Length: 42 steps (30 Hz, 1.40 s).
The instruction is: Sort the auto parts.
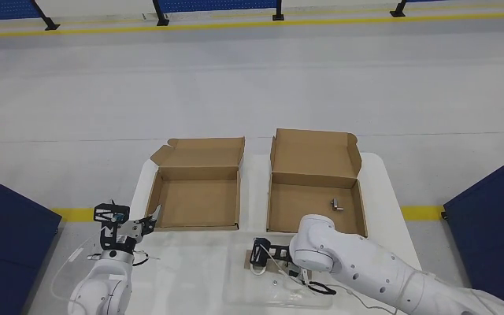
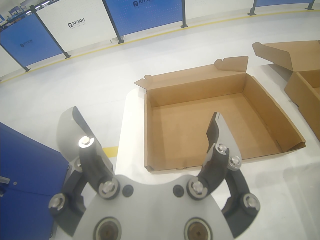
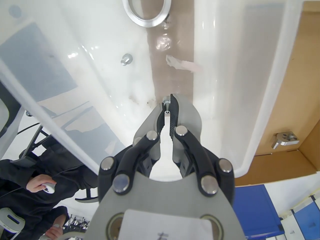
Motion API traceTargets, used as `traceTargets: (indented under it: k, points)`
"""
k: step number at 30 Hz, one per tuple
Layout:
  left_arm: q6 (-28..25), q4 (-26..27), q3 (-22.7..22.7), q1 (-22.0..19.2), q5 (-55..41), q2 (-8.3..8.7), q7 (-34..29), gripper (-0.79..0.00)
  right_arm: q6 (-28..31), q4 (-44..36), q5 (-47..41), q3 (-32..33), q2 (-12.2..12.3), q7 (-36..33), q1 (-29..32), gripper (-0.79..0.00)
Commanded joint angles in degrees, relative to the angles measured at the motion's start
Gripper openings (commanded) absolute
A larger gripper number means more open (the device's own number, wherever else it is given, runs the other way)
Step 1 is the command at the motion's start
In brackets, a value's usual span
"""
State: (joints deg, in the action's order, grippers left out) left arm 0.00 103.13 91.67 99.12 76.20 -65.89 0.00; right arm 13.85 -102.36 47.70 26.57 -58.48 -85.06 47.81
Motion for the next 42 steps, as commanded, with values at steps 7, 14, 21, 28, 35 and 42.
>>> traceTargets:
  k: [7, 14, 21, 28, 35, 42]
  points:
    - [0.00, 0.00, 0.00, 0.00, 0.00, 0.00, 0.00, 0.000, -0.02, 0.17, 0.04, -0.08, -0.04, 0.03, -0.04, -0.785]
    - [0.00, 0.00, 0.00, 0.00, 0.00, 0.00, 0.00, 0.000, -0.02, 0.17, 0.04, -0.08, -0.04, 0.03, -0.04, -0.785]
    - [0.00, 0.00, 0.00, 0.00, 0.00, 0.00, 0.00, 0.000, 2.08, -2.49, -4.94, 5.83, 1.80, 2.74, 1.60, -0.785]
    - [0.00, 0.00, 0.00, 0.00, 0.00, 0.00, 0.00, 0.000, 9.71, -7.25, -19.35, 19.27, 6.71, 4.34, 7.72, -0.785]
    - [0.00, 0.00, 0.00, 0.00, 0.00, 0.00, 0.00, 0.000, 12.75, -6.41, -29.19, 24.98, 9.57, 7.37, 10.90, -0.785]
    - [0.00, 0.00, 0.00, 0.00, 0.00, 0.00, 0.00, 0.000, 12.75, -6.41, -29.19, 24.98, 9.57, 7.37, 10.90, -0.785]
